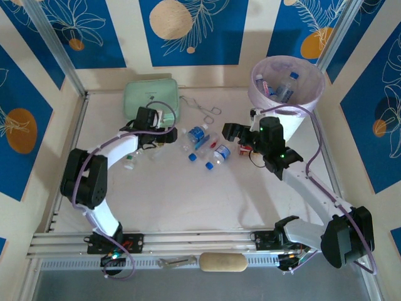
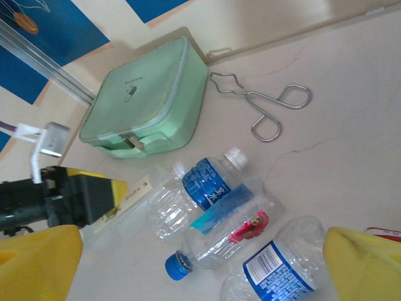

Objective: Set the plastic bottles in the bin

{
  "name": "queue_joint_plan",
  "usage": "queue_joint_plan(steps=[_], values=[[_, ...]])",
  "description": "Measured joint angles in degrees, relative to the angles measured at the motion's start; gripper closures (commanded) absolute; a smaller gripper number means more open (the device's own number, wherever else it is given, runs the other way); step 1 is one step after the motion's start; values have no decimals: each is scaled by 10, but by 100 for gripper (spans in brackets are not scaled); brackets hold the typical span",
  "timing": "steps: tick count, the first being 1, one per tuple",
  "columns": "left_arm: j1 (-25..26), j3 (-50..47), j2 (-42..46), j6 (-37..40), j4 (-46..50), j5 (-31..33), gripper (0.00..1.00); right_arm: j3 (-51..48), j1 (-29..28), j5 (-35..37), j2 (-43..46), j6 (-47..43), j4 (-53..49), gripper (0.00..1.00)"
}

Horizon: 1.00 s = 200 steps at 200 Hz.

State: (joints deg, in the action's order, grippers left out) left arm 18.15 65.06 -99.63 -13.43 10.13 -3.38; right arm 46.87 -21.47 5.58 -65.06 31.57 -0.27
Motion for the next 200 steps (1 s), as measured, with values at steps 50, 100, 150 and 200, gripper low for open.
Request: queue_joint_plan(steps=[50, 100, 150, 200], values=[[0, 11, -29, 20, 53, -3, 1, 0, -3, 4, 0, 0, 7, 1], [0, 10, -29, 19, 71, -34, 1, 0, -5, 5, 0, 6, 11, 1], [0, -24, -28, 18, 86, -41, 6, 0, -6, 6, -8, 15, 18, 1], [6, -38, -21, 19, 103, -27, 14, 0, -6, 4, -33, 29, 25, 1]])
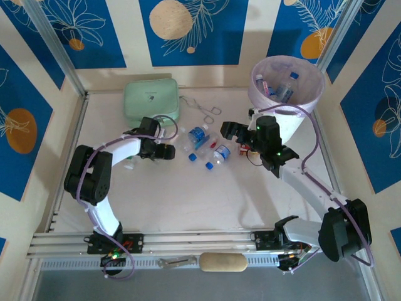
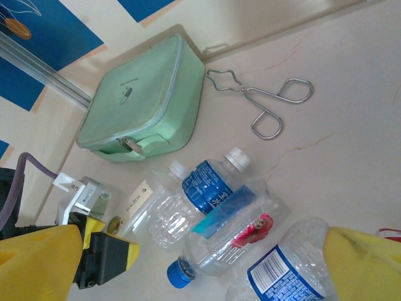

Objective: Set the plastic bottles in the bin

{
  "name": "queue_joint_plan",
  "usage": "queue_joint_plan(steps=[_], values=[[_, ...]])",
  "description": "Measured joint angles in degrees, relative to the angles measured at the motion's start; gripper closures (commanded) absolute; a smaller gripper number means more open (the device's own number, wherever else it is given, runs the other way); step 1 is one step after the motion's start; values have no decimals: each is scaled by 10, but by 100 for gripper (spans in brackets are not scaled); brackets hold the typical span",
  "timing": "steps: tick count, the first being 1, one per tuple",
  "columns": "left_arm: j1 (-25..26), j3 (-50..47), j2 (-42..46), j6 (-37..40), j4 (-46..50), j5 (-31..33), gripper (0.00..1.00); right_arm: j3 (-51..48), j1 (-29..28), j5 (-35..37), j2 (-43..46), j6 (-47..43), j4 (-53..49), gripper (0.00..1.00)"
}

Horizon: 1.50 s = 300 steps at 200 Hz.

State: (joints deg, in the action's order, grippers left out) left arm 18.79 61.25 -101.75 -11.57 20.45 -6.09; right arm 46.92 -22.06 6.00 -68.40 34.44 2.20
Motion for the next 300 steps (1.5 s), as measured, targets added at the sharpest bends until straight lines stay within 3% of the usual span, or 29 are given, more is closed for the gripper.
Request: queue_joint_plan(steps=[52, 117, 179, 234, 300], values=[[5, -1, 0, 1, 1, 15, 28, 0, 0, 0, -2, 8, 2, 1], [10, -15, 16, 6, -2, 23, 53, 0, 0, 0, -2, 13, 2, 1], [21, -41, 100, -23, -36, -24, 55, 9, -3, -29, -19, 34, 12, 1], [81, -130, 167, -124, -220, -118, 56, 56, -39, -78, -80, 57, 39, 1], [143, -186, 193, -191, -383, -129, 56, 101, -77, -110, -142, 70, 56, 3]])
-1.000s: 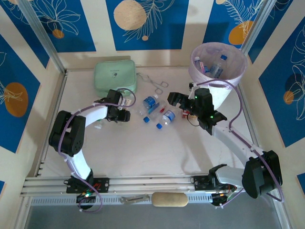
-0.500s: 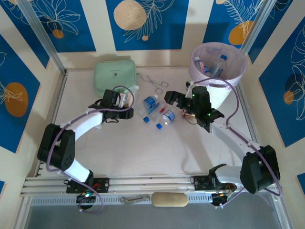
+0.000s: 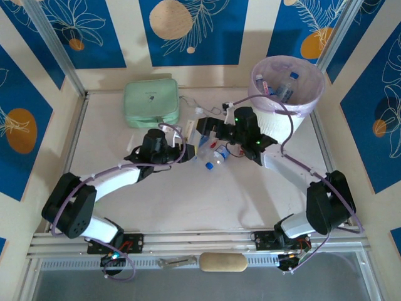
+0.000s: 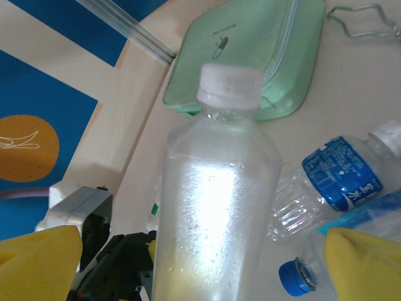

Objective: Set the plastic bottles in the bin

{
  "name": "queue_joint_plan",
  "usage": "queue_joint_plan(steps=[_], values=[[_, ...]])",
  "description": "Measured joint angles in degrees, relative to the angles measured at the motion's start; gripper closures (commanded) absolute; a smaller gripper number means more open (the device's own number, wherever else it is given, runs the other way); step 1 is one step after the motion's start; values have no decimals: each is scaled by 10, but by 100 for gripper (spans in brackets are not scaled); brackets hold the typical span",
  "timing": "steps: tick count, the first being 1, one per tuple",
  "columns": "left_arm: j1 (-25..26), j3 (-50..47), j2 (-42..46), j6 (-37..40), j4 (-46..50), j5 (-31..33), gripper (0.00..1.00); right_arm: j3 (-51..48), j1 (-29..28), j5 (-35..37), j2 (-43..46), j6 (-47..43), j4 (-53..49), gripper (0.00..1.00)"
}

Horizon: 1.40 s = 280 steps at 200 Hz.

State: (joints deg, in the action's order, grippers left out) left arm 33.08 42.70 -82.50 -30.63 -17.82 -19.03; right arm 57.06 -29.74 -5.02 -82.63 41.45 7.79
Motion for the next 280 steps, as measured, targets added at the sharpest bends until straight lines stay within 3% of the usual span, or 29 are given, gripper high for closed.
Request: queue_joint_plan(steps=[52, 133, 152, 172, 234, 280], values=[[32, -20, 11, -6, -55, 0, 56, 5, -4, -10, -25, 2, -1, 11], [60, -24, 5, -4, -70, 4, 50, 11, -6, -18, -29, 8, -3, 40], [62, -24, 2, -4, -70, 10, 37, 11, -6, -19, -31, 8, -4, 43], [64, -24, 2, -6, -70, 14, 0, 11, -6, -20, -31, 8, -5, 43], [58, -50, 59, -6, -55, 82, 1, 10, 38, -12, 0, -13, -40, 44], [31, -60, 129, -4, 35, 206, 1, 21, 130, -4, 109, -69, -73, 46]])
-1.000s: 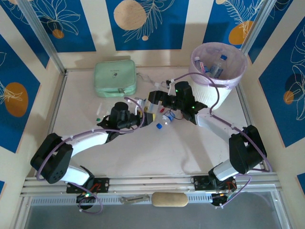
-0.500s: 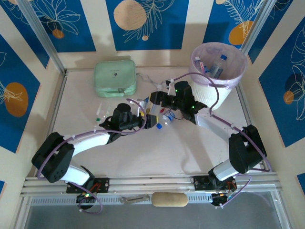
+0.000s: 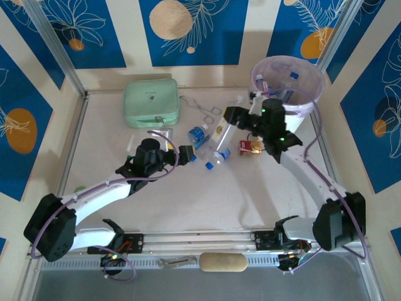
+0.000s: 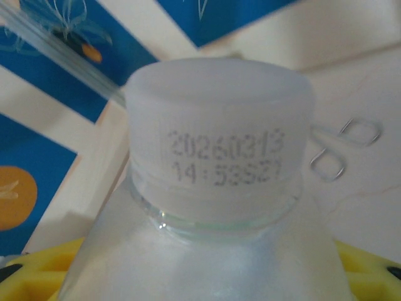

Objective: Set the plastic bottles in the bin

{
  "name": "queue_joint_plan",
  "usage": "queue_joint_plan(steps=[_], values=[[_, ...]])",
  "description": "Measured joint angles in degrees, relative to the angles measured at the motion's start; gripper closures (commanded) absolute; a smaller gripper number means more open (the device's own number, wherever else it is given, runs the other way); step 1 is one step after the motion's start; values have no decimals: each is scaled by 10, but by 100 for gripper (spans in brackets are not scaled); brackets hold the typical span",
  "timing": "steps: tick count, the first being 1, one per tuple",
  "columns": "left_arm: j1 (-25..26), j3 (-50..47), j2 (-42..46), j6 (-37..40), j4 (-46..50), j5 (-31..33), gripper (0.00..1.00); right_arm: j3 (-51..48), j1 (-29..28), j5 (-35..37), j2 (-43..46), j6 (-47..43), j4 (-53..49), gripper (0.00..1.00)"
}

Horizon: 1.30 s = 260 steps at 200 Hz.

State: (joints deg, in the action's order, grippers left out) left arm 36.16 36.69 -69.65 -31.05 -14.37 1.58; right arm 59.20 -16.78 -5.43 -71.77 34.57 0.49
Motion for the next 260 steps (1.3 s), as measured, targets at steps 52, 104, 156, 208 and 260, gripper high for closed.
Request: queue_joint_plan(steps=[52, 104, 156, 208, 260], values=[[-42, -8, 2, -37, 79, 66, 1, 116, 81, 7, 27, -66, -10, 45], [-46, -22, -2, -64, 80, 66, 1, 195, 126, 89, 15, -159, 30, 45], [-49, -23, -2, -69, 80, 63, 1, 251, 196, 160, -60, -198, 64, 45], [-50, -24, -2, -70, 81, 60, 1, 256, 224, 155, -139, -181, 40, 45], [-54, -25, -2, -70, 87, 60, 1, 299, 224, 108, -207, -146, -8, 42]])
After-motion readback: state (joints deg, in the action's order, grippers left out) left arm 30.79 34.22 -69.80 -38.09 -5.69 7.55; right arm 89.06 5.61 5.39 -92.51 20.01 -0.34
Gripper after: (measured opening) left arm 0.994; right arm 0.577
